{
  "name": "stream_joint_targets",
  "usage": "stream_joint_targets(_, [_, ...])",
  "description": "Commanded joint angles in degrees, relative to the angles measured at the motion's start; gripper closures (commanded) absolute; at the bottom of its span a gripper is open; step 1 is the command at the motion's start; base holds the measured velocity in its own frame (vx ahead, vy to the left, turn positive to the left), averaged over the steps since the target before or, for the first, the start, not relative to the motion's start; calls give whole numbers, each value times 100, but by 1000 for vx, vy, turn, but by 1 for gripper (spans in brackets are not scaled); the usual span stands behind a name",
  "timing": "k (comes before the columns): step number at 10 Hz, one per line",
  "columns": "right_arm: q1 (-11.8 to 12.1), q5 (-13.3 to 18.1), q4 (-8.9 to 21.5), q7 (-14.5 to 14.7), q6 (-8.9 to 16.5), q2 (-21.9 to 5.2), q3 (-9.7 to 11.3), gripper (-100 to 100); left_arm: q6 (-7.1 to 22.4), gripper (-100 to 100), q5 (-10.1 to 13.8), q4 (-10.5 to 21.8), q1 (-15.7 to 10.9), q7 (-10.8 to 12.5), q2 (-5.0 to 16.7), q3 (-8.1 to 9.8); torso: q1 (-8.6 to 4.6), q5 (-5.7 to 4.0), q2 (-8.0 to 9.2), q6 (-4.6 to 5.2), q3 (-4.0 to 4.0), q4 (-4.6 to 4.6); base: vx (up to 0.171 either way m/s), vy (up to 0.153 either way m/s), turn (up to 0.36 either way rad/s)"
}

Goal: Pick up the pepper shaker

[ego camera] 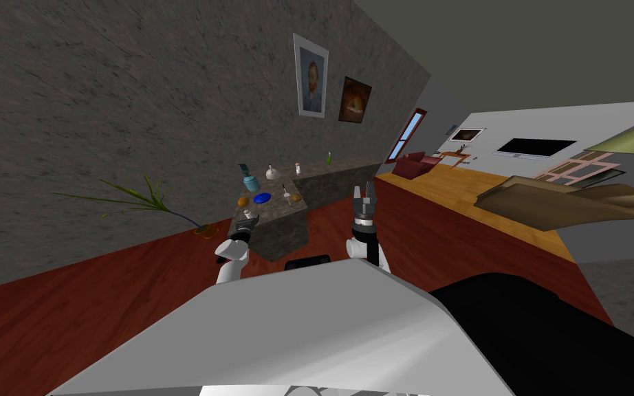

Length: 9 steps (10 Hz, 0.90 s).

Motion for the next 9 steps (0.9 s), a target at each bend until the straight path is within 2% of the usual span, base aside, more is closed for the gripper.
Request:
stream_joint_targets(1, [0,0,0,0,0,0,0,0,0,-100,76,2,-2,-286,3,2,0,0,0,0,0,0,2,5,0])
stream_joint_targets(2, [0,0,0,0,0,0,0,0,285,-100,338,284,-286,-446,57,285,2,1,-2,0,-1,0,-33,-47,53])
stream_joint_targets(3, [0,0,0,0,0,0,0,0,357,-100,479,352,-378,-566,57,387,-13,-2,6,0,3,1,-35,-67,33])
stream_joint_targets(5, [0,0,0,0,0,0,0,0,357,-100,808,352,-378,-851,57,387,-14,-3,5,1,3,1,-9,-20,-4])
stream_joint_targets(7, [0,0,0,0,0,0,0,0,357,-100,811,352,-378,-1133,57,387,2,0,-1,0,-1,0,3,7,0])
stream_joint_targets(8, [0,0,0,0,0,0,0,0,648,-100,1091,645,-668,-1337,110,677,4,1,-2,0,-2,-1,-29,-41,45])
stream_joint_targets(9, [0,0,0,0,0,0,0,0,715,-100,1206,702,-753,-1418,110,762,-12,-2,5,0,2,1,-40,-58,37])
